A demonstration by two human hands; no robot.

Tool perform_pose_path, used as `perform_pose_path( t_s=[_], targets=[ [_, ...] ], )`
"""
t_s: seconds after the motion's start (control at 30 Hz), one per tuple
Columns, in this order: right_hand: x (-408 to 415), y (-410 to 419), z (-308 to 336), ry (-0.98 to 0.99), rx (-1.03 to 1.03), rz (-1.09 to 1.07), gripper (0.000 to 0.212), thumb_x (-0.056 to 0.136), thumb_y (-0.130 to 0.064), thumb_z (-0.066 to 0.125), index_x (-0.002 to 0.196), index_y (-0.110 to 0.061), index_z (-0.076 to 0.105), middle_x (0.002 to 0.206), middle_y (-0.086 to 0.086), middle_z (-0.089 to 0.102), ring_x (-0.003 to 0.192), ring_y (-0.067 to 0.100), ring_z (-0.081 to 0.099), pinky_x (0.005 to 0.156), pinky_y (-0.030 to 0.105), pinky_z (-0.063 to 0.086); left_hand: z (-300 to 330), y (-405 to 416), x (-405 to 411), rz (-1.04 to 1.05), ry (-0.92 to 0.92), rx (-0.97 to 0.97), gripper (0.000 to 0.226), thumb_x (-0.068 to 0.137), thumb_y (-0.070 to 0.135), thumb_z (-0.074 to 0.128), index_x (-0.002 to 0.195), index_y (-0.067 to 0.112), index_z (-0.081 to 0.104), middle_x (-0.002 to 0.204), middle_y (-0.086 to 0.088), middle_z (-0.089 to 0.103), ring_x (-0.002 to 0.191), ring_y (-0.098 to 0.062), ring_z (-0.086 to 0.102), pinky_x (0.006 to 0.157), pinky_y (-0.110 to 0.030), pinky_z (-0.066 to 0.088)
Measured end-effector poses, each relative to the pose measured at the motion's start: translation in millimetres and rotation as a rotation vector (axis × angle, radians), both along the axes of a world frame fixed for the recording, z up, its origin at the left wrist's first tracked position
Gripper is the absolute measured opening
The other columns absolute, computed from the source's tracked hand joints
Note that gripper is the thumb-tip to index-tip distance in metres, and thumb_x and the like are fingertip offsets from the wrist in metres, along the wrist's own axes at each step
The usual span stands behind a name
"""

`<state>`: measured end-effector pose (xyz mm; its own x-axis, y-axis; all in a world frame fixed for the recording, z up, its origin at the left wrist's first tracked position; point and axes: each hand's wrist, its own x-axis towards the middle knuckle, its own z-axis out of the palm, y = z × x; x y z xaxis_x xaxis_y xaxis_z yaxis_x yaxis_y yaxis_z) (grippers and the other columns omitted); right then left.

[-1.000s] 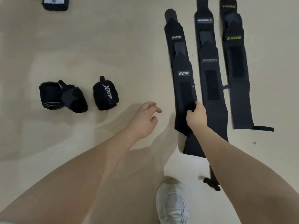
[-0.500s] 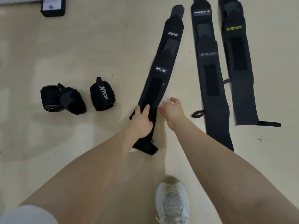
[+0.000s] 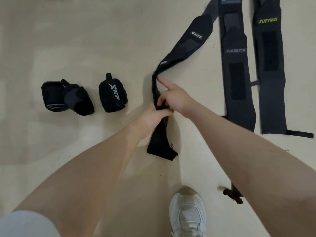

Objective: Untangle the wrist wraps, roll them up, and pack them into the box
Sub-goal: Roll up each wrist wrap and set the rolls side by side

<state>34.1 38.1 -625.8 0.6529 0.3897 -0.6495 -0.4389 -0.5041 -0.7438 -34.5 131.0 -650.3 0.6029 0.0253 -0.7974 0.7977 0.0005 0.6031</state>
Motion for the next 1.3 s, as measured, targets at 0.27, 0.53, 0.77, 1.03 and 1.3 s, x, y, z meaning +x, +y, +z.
perform_pose_path(
  t_s=[0.27,0.53,0.77,1.03,1.3],
  targets=[
    [9,23,8,-0.333,-0.203,0.594,0.045,0.098,-0.021,0.039,0.143,-0.019,0.039,0.146,0.006,0.041,0.133,0.022,0.036,0.109,0.029,0.026,-2,26,-4,0.557,0.221,-0.466,0.036,0.095,0.015,0.04,0.123,0.006,0.059,0.115,-0.018,0.066,0.107,-0.033,0.063,0.092,-0.043,0.05],
    [-58,-17,-34,0.002,-0.353,-0.294,0.029,0.097,-0.026,0.037,0.112,-0.006,0.052,0.098,0.0,0.055,0.091,0.019,0.049,0.074,0.027,0.04,-18,41,-44,0.05,0.253,-0.141,0.046,0.094,0.048,0.047,0.129,0.018,0.053,0.124,-0.003,0.063,0.105,-0.016,0.061,0.091,-0.028,0.048],
    [-86,-15,-19,0.276,-0.011,-0.472,0.05,0.096,-0.044,0.046,0.136,-0.014,0.039,0.128,0.0,0.053,0.117,0.02,0.052,0.092,0.03,0.041,1,37,-62,-0.108,-0.019,-0.035,0.045,0.092,0.006,0.056,0.134,0.014,0.039,0.112,-0.001,0.062,0.094,-0.013,0.062,0.069,-0.021,0.05],
    [-106,-24,25,0.195,0.031,-0.128,0.041,0.095,-0.049,0.041,0.107,-0.018,0.066,0.091,0.003,0.073,0.096,0.009,0.064,0.102,0.028,0.028,42,51,-61,0.348,0.028,-0.546,0.038,0.096,0.031,0.048,0.129,0.014,0.056,0.125,-0.01,0.063,0.113,-0.027,0.062,0.09,-0.042,0.052],
    [-135,-23,25,0.12,-0.028,-0.21,0.012,0.093,-0.014,0.056,0.097,-0.014,0.067,0.096,-0.003,0.069,0.087,0.008,0.062,0.077,0.019,0.048,35,46,-95,-0.028,0.089,-0.359,0.037,0.095,0.022,0.055,0.132,0.026,0.048,0.122,-0.003,0.065,0.106,-0.023,0.065,0.085,-0.039,0.054]
  ],
)
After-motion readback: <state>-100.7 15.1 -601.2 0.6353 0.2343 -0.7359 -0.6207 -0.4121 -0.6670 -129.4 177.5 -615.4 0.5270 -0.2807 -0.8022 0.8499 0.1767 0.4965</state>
